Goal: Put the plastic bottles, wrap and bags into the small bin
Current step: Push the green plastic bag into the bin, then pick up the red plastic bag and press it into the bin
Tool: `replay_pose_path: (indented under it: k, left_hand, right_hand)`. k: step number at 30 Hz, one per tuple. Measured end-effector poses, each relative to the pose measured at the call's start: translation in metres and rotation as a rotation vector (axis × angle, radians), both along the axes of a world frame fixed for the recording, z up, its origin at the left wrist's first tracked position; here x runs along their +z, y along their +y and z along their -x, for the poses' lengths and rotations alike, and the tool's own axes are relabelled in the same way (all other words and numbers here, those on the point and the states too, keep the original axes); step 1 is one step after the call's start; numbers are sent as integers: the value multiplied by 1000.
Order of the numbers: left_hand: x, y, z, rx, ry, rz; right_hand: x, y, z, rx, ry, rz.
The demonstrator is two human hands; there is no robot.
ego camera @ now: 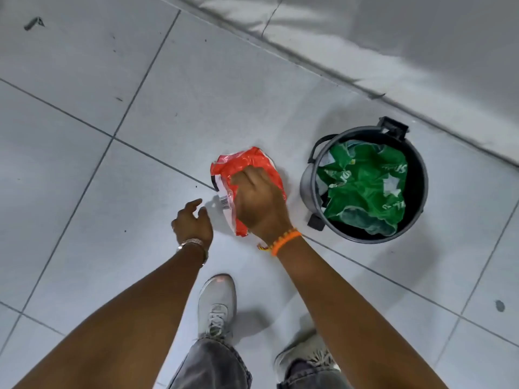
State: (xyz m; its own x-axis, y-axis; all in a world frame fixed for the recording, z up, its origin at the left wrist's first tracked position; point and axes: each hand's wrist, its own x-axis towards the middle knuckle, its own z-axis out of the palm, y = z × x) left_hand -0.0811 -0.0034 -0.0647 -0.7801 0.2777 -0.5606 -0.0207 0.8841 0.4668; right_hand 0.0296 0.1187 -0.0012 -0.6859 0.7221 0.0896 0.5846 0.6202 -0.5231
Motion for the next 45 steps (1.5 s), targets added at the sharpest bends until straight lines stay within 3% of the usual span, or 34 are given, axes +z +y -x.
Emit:
replay_pose_path:
  k: [5,7,11,14,16,21,24,27,29,33,36,38,40,43,45]
  left_hand:
    - [-25,-40,38,-11,0,77]
    - [-34,-43,41,-32,-2,71]
    - [-45,-38,37,-27,-25,44]
    - [-46,-27,28,13,-35,33]
    - [-42,-17,16,38,-62,29]
    - [-36,10,-4,135,-145,2]
    - [-44,24,-1,126,-101,-21]
    - [-47,27,5,126,-14,-64]
    - [-39,27,1,134,31,-83]
    - [-6,35,-11,268,83,-169]
    - [25,58,-26,379,35,-262]
    - [44,82,-37,408,-26,-319]
    - [58,106,-50,353,-86,-374]
    - [69,133,-68,285,-134,-416]
    - [73,146,-81,290,-146,-433]
  right_hand:
    - [-84,-1,39,234,-847,389]
    - [-115,0,41,195,-970,545]
    - [-147,-5,37,69,-861,302]
    - [-160,-6,24,255,-814,152]
    - [-160,-6,8,297,-840,189]
    - [-161,-36,-12,158,-912,416]
    - [-163,-36,-13,127,-827,296]
    - [-159,-35,-26,320,-744,207]
    - [-130,-40,-41,390,-620,167]
    - [-29,-37,-70,84,-122,-129]
    - [63,-8,-125,-180,15,-318]
    - [106,22,-164,-351,5,-348]
    - [117,53,-181,-497,-132,-303]
    - [83,78,-170,-419,-555,49]
    - [37,76,-166,-298,-714,307]
